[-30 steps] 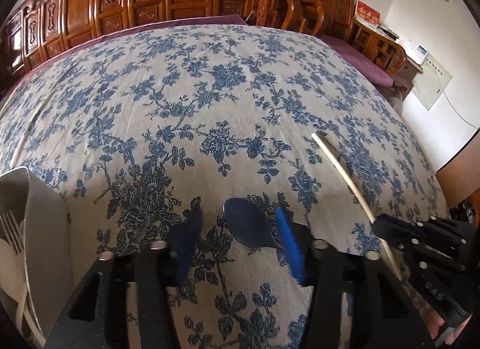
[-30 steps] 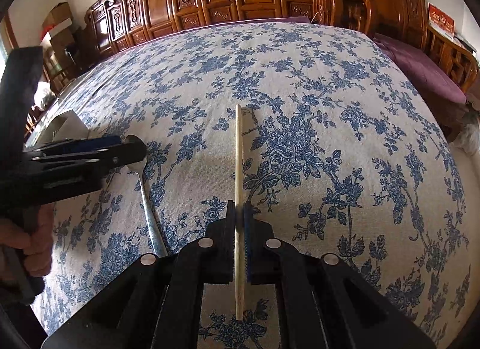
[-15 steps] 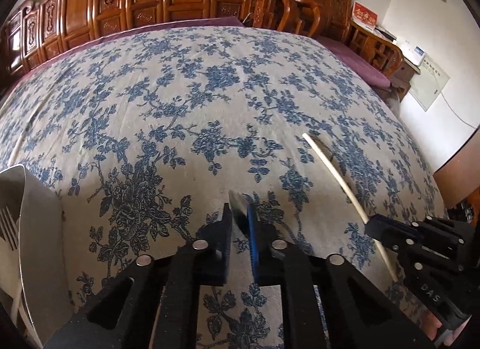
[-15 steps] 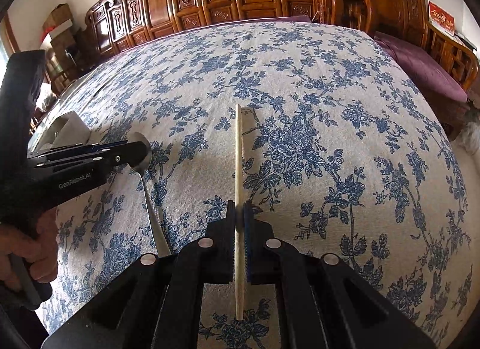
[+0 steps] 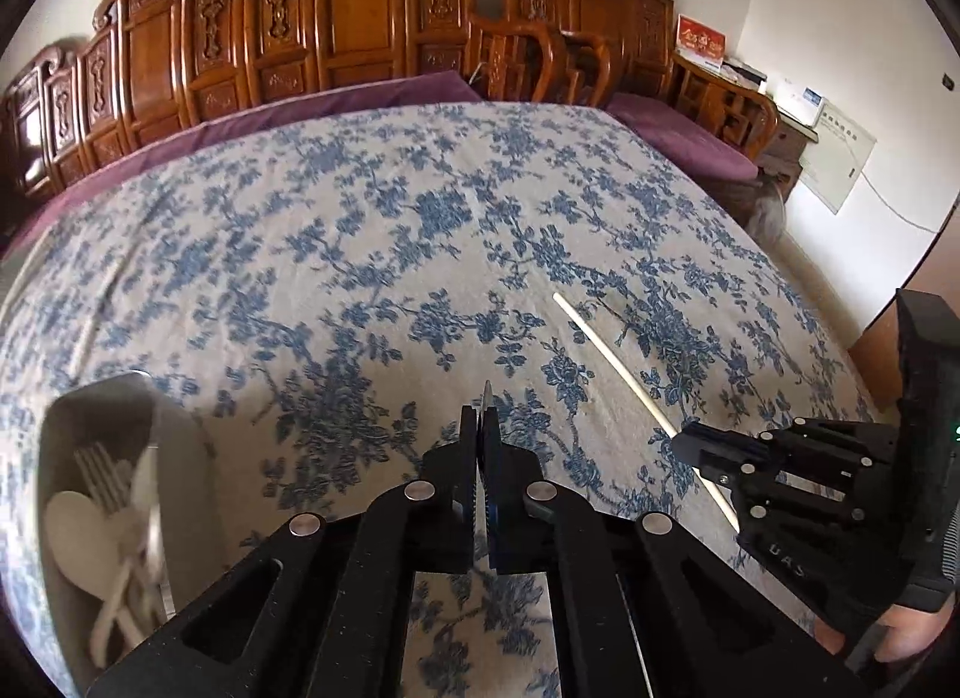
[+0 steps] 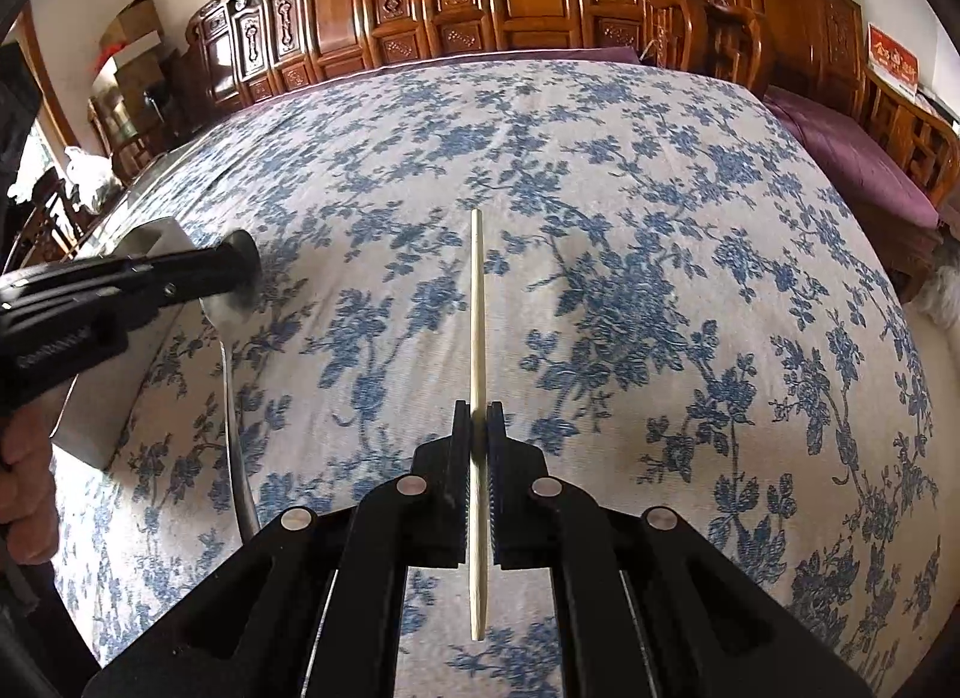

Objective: Organize utensils
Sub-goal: 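Carry the metal spoon over the grey tray and open the left tool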

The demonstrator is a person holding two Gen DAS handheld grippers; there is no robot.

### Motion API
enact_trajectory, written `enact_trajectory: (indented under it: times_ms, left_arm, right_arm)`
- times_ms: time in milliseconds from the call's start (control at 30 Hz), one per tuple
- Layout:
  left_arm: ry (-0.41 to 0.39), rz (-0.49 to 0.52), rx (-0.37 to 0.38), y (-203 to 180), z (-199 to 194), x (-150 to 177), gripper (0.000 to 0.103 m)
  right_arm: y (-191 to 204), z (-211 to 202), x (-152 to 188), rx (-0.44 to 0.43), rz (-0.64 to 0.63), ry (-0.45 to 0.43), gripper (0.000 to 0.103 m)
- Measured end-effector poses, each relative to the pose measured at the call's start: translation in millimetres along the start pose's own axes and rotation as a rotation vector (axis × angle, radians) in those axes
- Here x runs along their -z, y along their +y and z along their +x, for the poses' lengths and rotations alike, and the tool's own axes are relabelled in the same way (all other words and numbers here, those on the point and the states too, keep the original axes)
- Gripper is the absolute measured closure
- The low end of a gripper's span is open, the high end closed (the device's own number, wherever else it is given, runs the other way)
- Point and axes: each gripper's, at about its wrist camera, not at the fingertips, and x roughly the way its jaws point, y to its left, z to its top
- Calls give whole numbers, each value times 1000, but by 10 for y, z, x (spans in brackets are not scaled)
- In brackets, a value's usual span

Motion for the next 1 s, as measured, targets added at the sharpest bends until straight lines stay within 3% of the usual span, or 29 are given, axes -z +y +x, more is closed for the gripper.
enact_trajectory:
  times_ms: [467, 1000]
  left_arm:
    - [-79, 12, -38, 339, -717, 16, 102]
    - [-112, -16, -100, 888, -1145, 119, 102]
  right_arm:
    - [482, -144, 0, 3, -114, -32, 97]
    - [904, -419, -28, -66, -166, -97, 97]
